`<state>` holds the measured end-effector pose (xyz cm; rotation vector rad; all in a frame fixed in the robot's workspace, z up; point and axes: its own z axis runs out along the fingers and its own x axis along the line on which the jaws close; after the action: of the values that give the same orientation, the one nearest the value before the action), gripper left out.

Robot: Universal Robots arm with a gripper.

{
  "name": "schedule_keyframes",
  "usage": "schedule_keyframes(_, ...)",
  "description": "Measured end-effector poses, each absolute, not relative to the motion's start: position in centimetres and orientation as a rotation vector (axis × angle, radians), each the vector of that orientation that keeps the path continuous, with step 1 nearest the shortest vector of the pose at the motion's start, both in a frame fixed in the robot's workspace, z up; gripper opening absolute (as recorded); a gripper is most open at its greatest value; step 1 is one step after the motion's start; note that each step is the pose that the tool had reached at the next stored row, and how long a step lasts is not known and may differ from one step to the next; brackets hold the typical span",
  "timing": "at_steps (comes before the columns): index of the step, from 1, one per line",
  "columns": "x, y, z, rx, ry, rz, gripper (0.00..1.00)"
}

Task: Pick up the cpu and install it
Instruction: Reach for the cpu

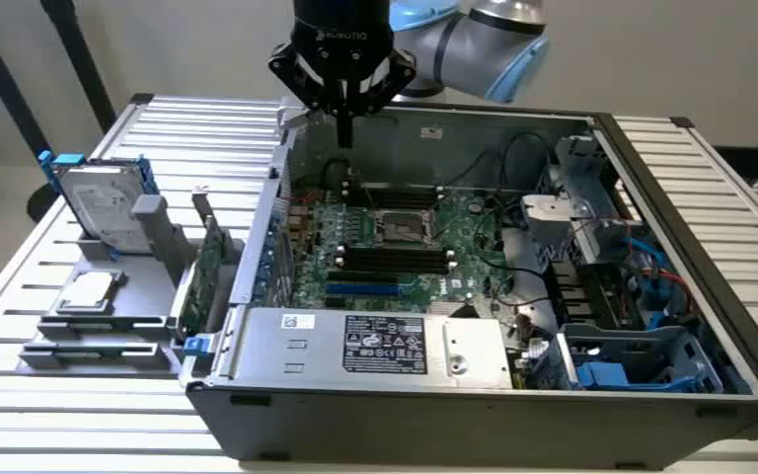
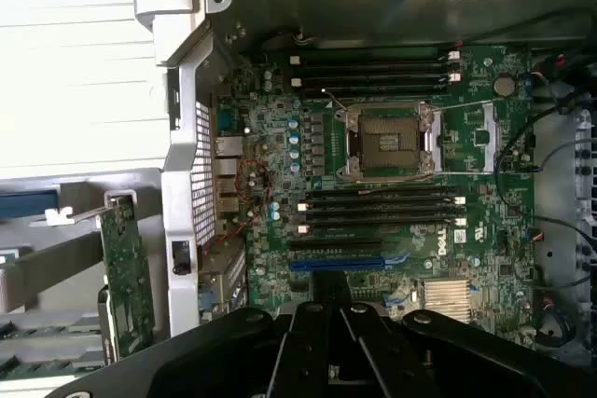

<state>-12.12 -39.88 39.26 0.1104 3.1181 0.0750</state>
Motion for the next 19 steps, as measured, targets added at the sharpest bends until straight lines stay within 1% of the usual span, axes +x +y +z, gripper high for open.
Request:
schedule_keyframes(13, -12.1, -39.9, 39.3, 0.110, 3.118, 0.075, 0.11)
schedule_keyframes(19, -14.6, -39.9, 39.2, 0.110, 3.118, 0.075, 0.11)
